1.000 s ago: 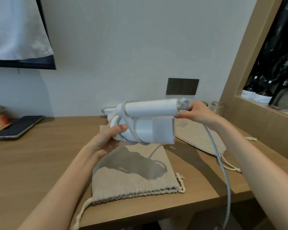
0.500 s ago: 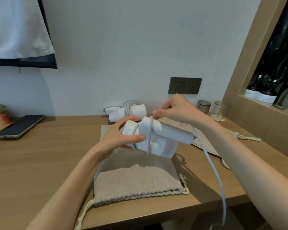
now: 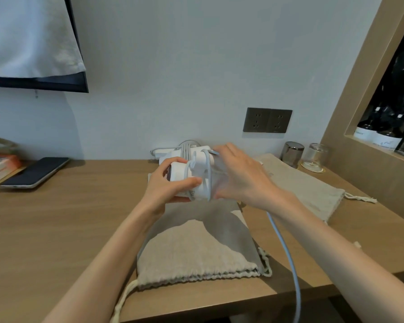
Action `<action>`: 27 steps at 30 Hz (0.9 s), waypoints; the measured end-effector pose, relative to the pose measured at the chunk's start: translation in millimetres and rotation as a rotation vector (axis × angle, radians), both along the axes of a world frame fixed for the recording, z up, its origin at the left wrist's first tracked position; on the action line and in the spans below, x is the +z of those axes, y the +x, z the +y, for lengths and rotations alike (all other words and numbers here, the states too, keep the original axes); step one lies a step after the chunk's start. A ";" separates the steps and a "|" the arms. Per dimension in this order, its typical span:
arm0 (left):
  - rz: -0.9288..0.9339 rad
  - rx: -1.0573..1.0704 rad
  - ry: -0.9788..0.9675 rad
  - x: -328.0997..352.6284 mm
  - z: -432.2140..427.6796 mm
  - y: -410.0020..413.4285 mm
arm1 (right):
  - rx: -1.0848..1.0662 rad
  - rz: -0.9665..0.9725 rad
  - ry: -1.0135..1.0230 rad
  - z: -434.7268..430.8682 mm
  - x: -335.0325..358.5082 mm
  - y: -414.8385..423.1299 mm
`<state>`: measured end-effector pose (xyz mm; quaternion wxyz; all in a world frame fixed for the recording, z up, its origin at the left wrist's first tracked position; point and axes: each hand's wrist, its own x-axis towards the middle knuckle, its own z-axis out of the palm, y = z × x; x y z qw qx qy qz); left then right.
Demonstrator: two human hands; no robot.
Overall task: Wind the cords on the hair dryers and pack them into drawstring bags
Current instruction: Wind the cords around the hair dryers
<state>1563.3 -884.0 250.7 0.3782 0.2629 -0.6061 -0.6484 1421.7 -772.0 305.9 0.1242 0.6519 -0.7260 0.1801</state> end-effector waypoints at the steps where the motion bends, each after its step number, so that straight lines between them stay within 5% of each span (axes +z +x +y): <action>1: 0.005 0.004 0.019 -0.7 -1.0 0.1 | 0.018 0.002 -0.013 -1.0 -4.6 1.8; 10: 0.030 -0.021 0.123 -3.3 -1.7 -1.0 | 0.015 0.158 -0.133 -10.7 -21.7 3.5; 17: 0.069 0.032 0.118 -2.3 -0.6 -1.0 | -0.031 0.098 -0.189 -19.0 -27.3 10.4; 27: 0.175 0.198 0.110 1.4 -3.9 3.0 | 0.145 -0.336 -0.182 -8.9 -21.4 28.2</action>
